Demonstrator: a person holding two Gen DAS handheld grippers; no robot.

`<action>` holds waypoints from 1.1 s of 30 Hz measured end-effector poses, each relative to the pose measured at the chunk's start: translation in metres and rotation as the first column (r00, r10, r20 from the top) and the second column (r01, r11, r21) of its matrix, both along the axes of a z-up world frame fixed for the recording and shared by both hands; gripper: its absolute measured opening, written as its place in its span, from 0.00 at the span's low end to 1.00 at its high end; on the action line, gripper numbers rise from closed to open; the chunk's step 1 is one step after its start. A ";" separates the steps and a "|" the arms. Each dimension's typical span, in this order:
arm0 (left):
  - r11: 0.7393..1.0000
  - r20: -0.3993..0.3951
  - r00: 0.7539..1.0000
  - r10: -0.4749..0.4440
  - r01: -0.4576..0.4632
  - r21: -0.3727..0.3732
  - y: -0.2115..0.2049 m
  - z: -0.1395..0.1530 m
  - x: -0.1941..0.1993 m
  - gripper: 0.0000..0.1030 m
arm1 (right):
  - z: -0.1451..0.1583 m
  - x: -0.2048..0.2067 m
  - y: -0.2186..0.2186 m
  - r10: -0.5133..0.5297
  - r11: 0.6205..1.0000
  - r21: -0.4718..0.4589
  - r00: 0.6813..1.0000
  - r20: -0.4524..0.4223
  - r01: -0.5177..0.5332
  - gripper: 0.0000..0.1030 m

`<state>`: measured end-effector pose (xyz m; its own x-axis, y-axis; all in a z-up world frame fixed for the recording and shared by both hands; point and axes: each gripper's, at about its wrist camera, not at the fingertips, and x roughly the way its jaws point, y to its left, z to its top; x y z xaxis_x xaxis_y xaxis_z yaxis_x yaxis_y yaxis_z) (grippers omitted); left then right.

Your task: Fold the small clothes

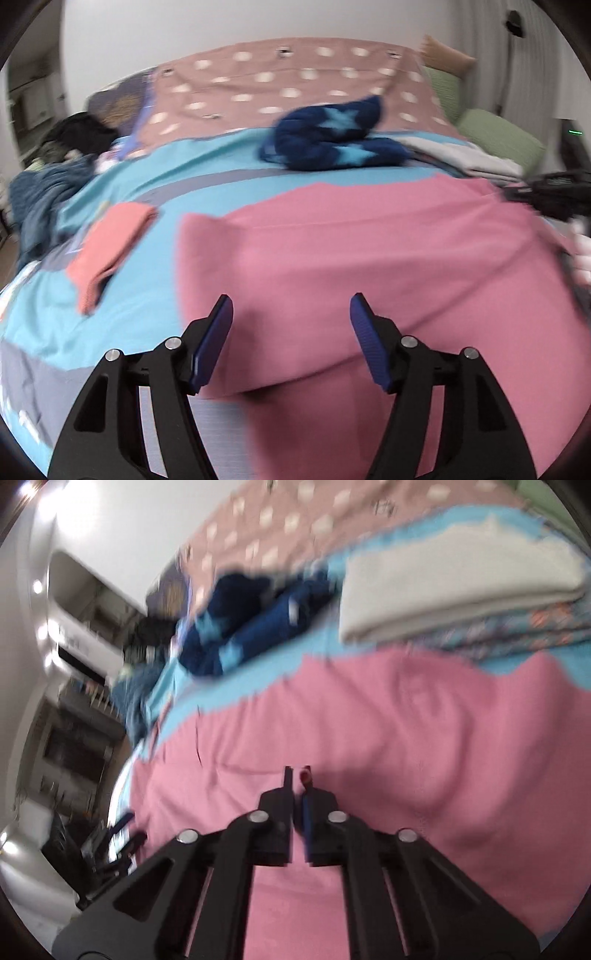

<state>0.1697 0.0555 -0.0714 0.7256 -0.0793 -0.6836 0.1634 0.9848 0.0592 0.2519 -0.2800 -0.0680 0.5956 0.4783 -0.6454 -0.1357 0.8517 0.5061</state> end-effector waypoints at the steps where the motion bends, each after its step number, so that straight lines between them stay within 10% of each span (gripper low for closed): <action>1: 0.999 0.002 1.000 0.023 -0.023 0.022 0.004 0.000 0.002 0.65 | 0.006 -0.007 0.000 -0.015 1.000 -0.022 0.999 0.036 0.016 0.04; 7: 0.998 -0.043 0.997 0.059 -0.060 -0.014 0.031 -0.006 0.006 0.65 | -0.016 -0.009 -0.017 -0.123 0.983 -0.139 0.992 -0.011 0.120 0.34; 15: 0.995 -0.099 0.993 0.068 -0.075 -0.070 0.044 -0.015 0.011 0.65 | -0.021 -0.037 -0.017 -0.033 0.981 -0.192 0.997 -0.067 0.019 0.44; 22: 0.971 -0.121 0.971 0.208 -0.220 -0.090 0.070 -0.017 0.012 0.70 | -0.016 -0.082 0.017 -0.066 0.871 -0.486 0.997 0.034 0.074 0.47; 30: 0.867 -0.198 0.979 0.058 -0.148 -0.475 0.100 -0.019 0.050 0.59 | -0.004 -0.115 0.015 -0.037 0.898 -0.436 0.998 0.060 0.060 0.51; 33: 0.843 -0.233 0.972 0.044 -0.161 -0.513 0.099 -0.024 0.081 0.53 | 0.000 -0.112 0.025 -0.041 0.900 -0.433 0.998 0.050 0.059 0.51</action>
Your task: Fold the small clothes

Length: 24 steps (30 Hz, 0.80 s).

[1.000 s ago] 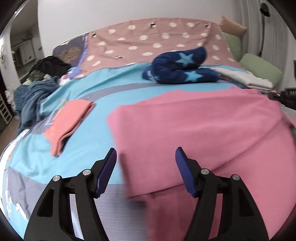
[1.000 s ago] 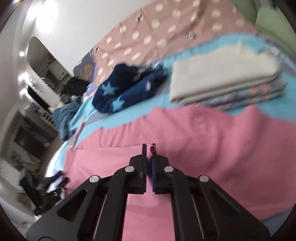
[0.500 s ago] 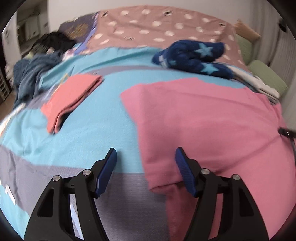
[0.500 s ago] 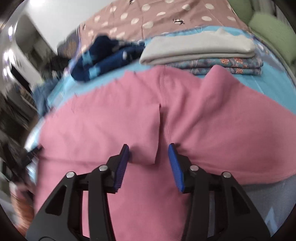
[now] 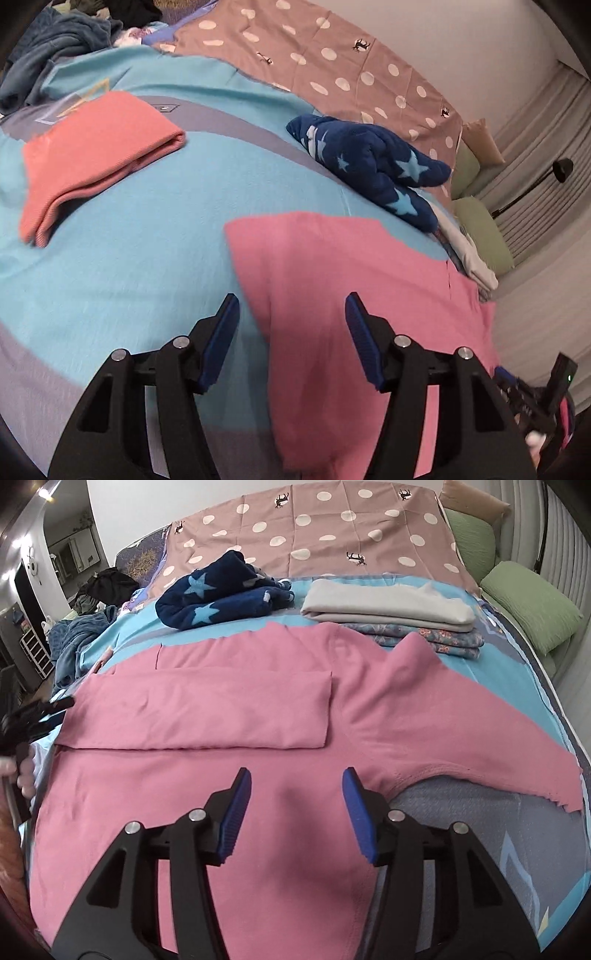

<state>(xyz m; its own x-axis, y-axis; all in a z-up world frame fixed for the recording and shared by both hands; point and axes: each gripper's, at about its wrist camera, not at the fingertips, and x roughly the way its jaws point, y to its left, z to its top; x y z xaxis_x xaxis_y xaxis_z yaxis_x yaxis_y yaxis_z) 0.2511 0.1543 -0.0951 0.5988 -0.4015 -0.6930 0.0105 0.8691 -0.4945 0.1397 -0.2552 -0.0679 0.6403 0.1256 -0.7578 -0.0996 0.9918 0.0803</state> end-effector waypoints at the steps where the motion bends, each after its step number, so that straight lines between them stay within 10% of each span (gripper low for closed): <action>1: 1.000 0.007 1.000 0.005 -0.005 0.007 -0.001 -0.001 0.009 0.41 | 0.002 0.001 0.003 0.003 1.000 0.003 1.000 0.000 -0.003 0.51; 2: 1.000 0.016 1.000 0.001 -0.001 0.011 -0.002 -0.003 0.019 0.13 | 0.005 0.003 0.009 0.010 1.000 0.004 1.000 0.003 -0.010 0.51; 5: 0.995 0.108 0.994 0.030 -0.020 -0.098 0.007 0.004 0.020 0.06 | 0.014 -0.001 0.023 0.035 0.999 -0.014 0.999 0.018 -0.035 0.54; 10: 0.977 0.222 0.975 -0.008 -0.040 0.210 -0.012 0.021 -0.005 0.08 | 0.012 -0.004 0.038 0.071 0.996 -0.053 0.997 0.016 -0.070 0.58; 16: 0.978 0.190 0.972 0.138 -0.164 0.130 0.026 0.018 -0.004 0.20 | 0.002 -0.002 0.042 0.056 0.998 -0.018 0.998 -0.023 -0.057 0.58; 21: 0.979 0.234 0.972 -0.008 -0.040 0.199 -0.001 0.030 -0.013 0.30 | 0.001 -0.005 0.028 0.026 1.000 0.005 0.999 -0.025 -0.026 0.58; 24: 0.901 0.070 0.995 -0.067 0.030 0.433 -0.039 -0.003 -0.001 0.43 | -0.003 -0.007 0.010 -0.031 0.999 0.043 0.999 -0.044 0.033 0.58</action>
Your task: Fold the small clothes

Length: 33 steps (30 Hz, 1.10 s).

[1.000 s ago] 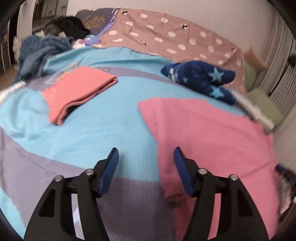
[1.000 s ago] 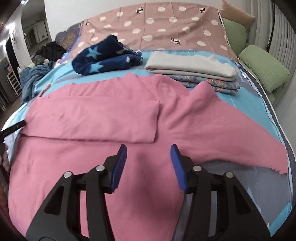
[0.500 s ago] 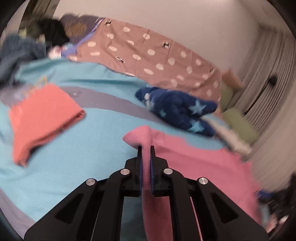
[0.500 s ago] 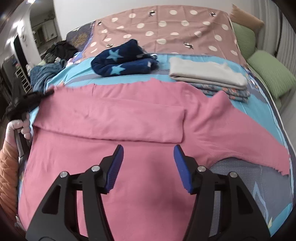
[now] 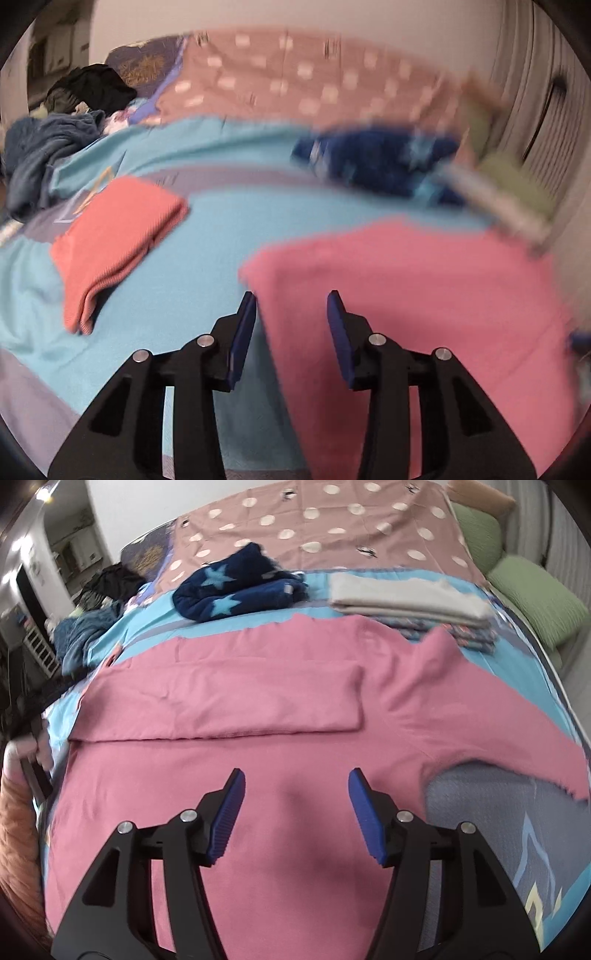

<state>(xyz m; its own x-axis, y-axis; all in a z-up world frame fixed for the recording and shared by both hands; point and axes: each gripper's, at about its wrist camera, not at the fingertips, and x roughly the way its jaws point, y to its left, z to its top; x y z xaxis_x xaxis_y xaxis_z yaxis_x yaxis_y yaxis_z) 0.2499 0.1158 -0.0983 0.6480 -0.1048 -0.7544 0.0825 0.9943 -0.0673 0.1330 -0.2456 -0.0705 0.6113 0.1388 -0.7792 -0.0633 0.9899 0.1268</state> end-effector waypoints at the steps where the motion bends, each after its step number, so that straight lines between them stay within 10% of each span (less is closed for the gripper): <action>1: 1.000 0.001 1.000 0.003 -0.003 0.031 -0.004 0.000 0.000 0.42 | -0.001 -0.001 -0.007 -0.021 1.000 0.011 1.000 -0.005 0.021 0.58; 10: 0.993 0.169 0.982 -0.088 0.100 -0.066 -0.037 0.071 -0.051 0.41 | -0.006 -0.030 -0.114 -0.256 0.954 0.163 0.967 -0.004 0.253 0.58; 22: 0.932 -0.041 0.933 -0.357 0.353 -0.076 -0.190 0.009 -0.029 0.45 | -0.058 -0.090 -0.339 -0.734 0.429 0.570 0.638 -0.233 0.701 0.60; 28: 0.915 -0.032 0.915 -0.402 0.401 -0.038 -0.202 0.003 -0.034 0.71 | -0.084 -0.081 -0.394 -0.760 0.299 0.659 0.590 -0.272 0.690 0.61; 33: 0.917 -0.022 0.917 -0.399 0.398 -0.032 -0.207 0.002 -0.034 0.72 | -0.082 -0.054 -0.408 -0.786 0.313 0.647 0.572 -0.235 0.696 0.47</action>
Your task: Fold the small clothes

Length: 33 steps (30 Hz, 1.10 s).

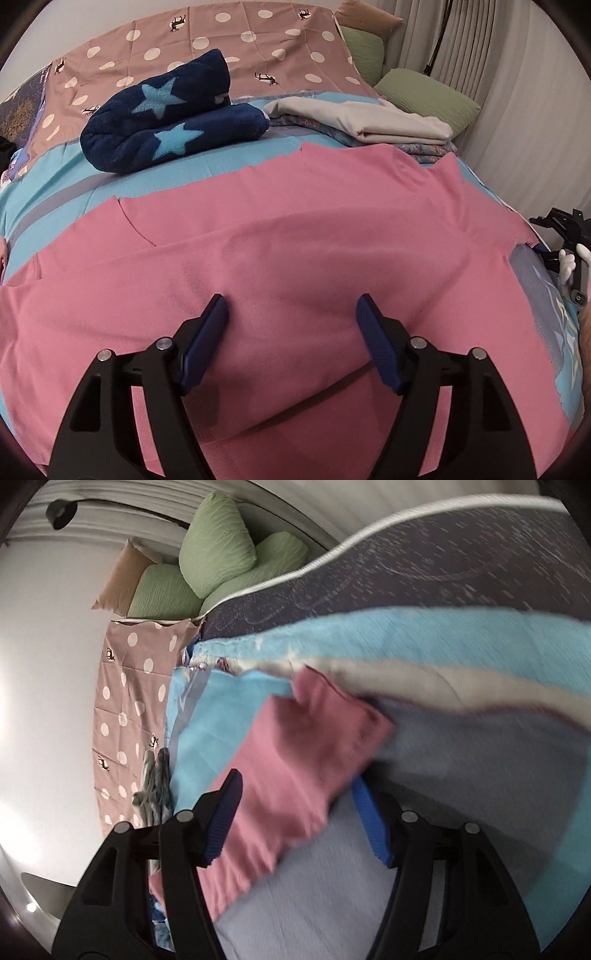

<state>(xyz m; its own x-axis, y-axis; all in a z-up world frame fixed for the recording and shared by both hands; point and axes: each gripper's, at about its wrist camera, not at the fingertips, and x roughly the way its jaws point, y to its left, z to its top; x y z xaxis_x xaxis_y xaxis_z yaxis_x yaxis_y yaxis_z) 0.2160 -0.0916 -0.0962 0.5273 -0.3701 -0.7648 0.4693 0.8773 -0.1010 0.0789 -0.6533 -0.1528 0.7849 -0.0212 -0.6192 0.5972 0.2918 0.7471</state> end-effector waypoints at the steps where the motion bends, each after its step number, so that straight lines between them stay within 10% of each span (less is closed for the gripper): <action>1: 1.000 0.014 1.000 0.015 -0.015 0.005 0.001 0.002 -0.001 0.70 | -0.001 0.004 -0.001 -0.012 1.000 -0.003 1.000 -0.009 0.012 0.29; 3: 0.996 0.075 0.993 0.086 -0.088 0.030 0.005 0.009 -0.004 0.66 | -0.002 0.009 -0.004 -0.015 1.000 0.010 1.000 0.005 0.015 0.07; 6: 0.985 0.152 0.974 0.167 -0.171 0.013 0.024 0.023 -0.004 0.45 | 0.026 0.018 0.016 0.031 0.998 -0.065 0.998 0.057 -0.028 0.07; 9: 0.975 0.066 0.973 0.220 -0.222 0.015 0.046 0.013 0.014 0.16 | 0.075 0.038 0.063 0.178 0.967 -0.202 0.977 0.114 -0.153 0.07; 12: 0.968 -0.015 0.969 0.246 -0.247 -0.037 0.061 -0.001 0.024 0.13 | 0.118 0.061 0.125 0.352 0.908 -0.299 0.920 0.172 -0.292 0.07; 17: 0.969 0.001 0.970 0.244 -0.243 -0.039 0.059 0.001 0.020 0.14 | 0.164 0.105 0.274 0.655 0.707 -0.481 0.736 0.170 -0.518 0.07; 23: 0.949 -0.070 0.971 0.228 -0.238 -0.208 0.085 0.000 0.022 0.14 | 0.126 0.132 0.431 0.871 0.408 -0.537 0.491 -0.015 -0.739 0.07; 29: 0.935 -0.113 0.987 0.115 -0.146 -0.324 0.084 0.000 0.022 0.15 | 0.084 0.120 0.479 0.881 0.201 -0.576 0.404 -0.248 -0.792 0.07; 33: 0.935 -0.133 0.991 0.016 -0.062 -0.350 0.068 0.001 0.016 0.15 | 0.071 0.117 0.477 0.866 0.171 -0.575 0.400 -0.300 -0.800 0.14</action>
